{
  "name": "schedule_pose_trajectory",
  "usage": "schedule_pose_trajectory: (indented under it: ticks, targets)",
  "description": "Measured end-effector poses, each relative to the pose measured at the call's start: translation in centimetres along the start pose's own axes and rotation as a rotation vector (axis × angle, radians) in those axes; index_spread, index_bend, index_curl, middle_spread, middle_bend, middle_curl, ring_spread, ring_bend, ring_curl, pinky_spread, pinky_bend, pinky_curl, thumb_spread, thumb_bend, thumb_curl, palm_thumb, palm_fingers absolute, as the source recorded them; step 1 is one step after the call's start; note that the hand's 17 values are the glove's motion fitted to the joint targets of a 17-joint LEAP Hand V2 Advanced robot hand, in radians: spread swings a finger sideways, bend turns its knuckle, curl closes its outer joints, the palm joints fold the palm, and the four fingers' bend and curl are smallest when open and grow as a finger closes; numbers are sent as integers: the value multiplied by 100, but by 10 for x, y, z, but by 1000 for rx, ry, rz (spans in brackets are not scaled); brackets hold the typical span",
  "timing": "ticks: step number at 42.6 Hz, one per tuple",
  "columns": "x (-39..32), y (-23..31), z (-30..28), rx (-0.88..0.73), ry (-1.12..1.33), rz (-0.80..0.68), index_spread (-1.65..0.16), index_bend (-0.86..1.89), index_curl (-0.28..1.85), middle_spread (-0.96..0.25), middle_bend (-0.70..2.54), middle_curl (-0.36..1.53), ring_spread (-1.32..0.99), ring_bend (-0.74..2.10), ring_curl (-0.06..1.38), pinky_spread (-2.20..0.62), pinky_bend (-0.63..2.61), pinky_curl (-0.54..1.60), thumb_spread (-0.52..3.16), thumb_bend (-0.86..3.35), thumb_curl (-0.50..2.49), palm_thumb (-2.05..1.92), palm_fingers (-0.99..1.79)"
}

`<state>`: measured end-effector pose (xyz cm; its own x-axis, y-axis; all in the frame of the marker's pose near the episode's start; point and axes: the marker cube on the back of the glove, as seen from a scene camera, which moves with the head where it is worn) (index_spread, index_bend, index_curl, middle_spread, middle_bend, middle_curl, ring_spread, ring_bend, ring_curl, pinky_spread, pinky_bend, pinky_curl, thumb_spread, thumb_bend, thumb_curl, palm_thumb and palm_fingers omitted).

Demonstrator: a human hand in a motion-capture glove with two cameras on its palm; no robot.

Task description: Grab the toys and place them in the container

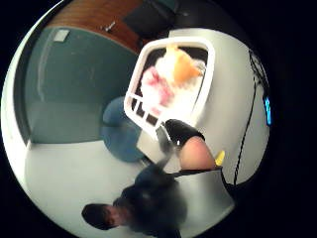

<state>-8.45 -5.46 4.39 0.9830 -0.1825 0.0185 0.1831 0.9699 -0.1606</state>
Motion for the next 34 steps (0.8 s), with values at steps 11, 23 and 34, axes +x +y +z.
schedule_pose_trajectory:
  ticks: [11, 23, 34]
  targets:
    - [47, 96, 116, -373, 268, -133, -30, 15, 35, -2, 13, 29, 1, 14, 31, 5, 82, 32, 125, 5, 43, 38, -25]
    - [67, 103, 187, -442, 417, -233, -36, 33, 41, -1, 8, 23, 2, 8, 22, 5, 74, 31, 135, 24, 55, 70, -22]
    - [48, 77, 174, -293, 257, -328, -37, 109, 62, -9, 24, 23, -2, 7, 11, 4, 55, 26, 133, 21, 53, 70, 12]
